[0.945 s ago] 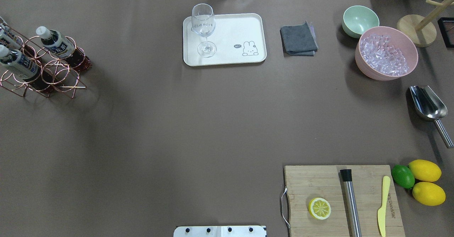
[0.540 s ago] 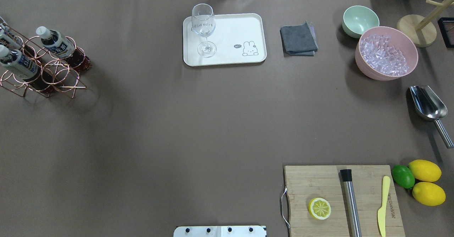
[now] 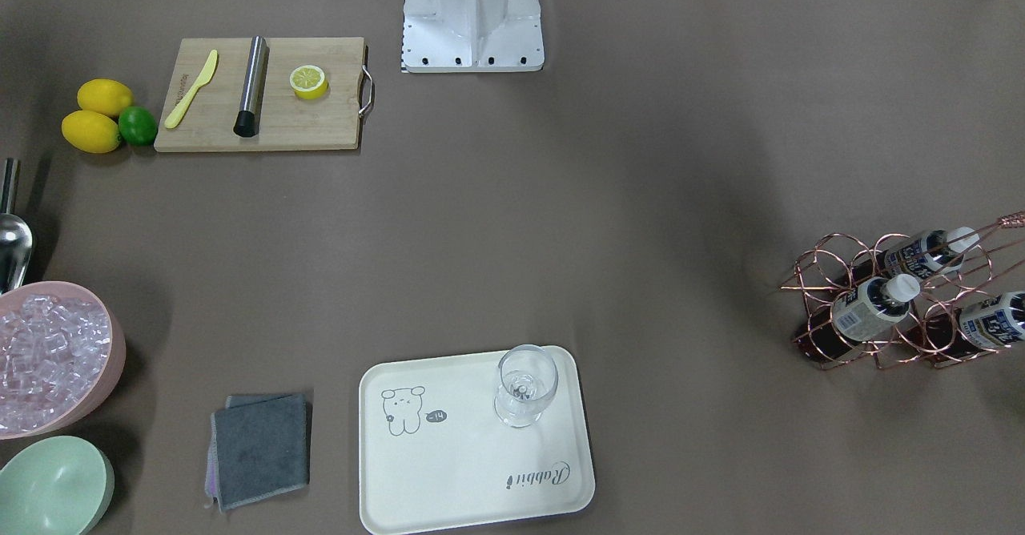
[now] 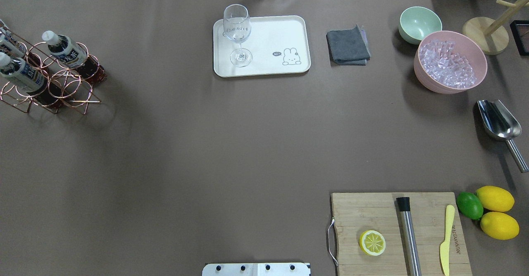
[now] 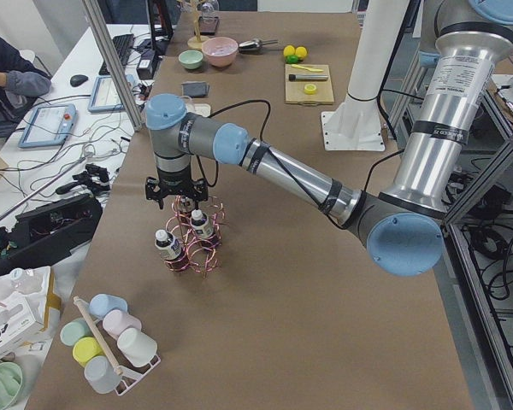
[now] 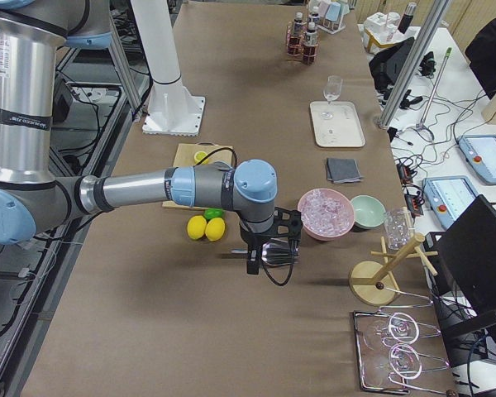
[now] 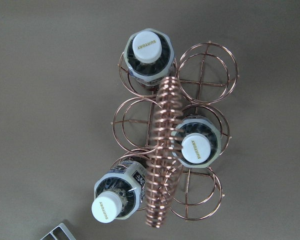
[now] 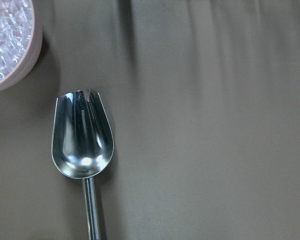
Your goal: Take tea from basket to plate
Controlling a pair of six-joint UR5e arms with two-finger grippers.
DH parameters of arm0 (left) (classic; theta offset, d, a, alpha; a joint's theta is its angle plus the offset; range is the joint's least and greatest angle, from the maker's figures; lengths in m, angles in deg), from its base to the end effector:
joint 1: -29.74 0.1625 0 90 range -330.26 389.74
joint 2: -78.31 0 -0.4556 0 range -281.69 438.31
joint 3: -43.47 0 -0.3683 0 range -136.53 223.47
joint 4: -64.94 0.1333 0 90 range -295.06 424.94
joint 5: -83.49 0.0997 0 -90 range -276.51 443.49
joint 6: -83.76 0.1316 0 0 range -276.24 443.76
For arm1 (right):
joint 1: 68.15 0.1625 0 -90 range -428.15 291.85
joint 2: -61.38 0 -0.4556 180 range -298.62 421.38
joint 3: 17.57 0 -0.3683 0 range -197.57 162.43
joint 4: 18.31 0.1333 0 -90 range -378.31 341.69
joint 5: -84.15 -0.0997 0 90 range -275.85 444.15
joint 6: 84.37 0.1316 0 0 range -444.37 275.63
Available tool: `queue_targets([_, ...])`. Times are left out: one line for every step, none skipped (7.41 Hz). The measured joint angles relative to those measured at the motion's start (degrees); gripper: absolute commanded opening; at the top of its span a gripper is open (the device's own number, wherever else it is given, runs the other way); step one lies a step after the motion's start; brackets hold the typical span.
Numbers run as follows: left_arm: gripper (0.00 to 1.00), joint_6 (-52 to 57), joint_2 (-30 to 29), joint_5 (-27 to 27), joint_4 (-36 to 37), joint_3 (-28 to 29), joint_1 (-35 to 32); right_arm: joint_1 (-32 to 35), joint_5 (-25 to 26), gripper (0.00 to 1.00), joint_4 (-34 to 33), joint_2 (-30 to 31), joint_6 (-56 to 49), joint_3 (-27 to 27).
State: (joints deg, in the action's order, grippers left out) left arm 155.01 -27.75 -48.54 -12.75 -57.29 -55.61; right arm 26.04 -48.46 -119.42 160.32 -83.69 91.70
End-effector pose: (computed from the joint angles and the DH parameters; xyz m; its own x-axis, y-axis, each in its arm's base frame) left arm 0.0016 -0.5775 0.5038 0.1593 0.9868 0.0289 -0.7134 0.0948 0.6943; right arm 0.0726 -0.3856 0.6447 0.7324 0.0748 0.6767 -0.0818 0.9964 -0.0216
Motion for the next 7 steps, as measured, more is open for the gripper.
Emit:
queue_targets([0.97, 0.02, -1.05, -0.2, 0.28, 0.88, 0.25, -0.03, -0.36, 1.0, -0.02, -0.15, -0.34, -0.17])
queue_targets([0.97, 0.0, -1.6, -0.78, 0.87, 1.42, 0.32, -0.05, -0.56, 1.0, -0.04, -0.24, -0.46, -0.19])
queue_targets([0.97, 0.0, -1.84, -1.31, 1.28, 1.69, 0.43, -0.03, -0.62, 1.0, -0.05, -0.24, -0.53, -0.23])
queue_targets([0.97, 0.02, -2.1, -1.66, 1.47, 1.86, 0.95, -0.03, -0.66, 1.0, -0.1, -0.25, -0.57, -0.21])
queue_targets([0.97, 0.02, -2.76, -1.95, 1.61, 2.42, 1.51, 0.0, -0.66, 1.0, -0.17, -0.29, -0.59, 0.0])
queue_targets([0.97, -0.1, -3.85, -2.98, 1.9, 3.5, 1.87, 0.02, -0.7, 1.0, -0.27, -0.32, -0.59, 0.04])
queue_targets([0.96, -0.22, -4.51, -3.83, 2.42, 4.26, 2.07, 0.03, -0.84, 1.0, -0.43, -0.41, -0.56, -0.08])
